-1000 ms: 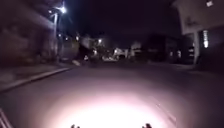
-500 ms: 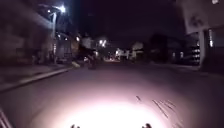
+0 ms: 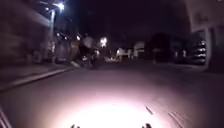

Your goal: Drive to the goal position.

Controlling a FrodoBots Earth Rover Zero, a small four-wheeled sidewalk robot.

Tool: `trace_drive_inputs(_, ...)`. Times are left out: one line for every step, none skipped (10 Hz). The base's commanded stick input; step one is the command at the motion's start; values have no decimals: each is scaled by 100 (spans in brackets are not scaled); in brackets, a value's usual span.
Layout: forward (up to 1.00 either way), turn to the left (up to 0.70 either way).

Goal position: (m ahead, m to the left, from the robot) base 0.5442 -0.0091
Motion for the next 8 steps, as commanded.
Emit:
trace_drive_inputs(85, 0)
trace_drive_inputs(85, 0)
trace_drive_inputs(85, 0)
trace_drive_inputs(85, 0)
trace_drive_inputs(85, 0)
trace_drive_inputs(85, 0)
trace_drive_inputs(85, 0)
trace_drive_inputs(85, 0)
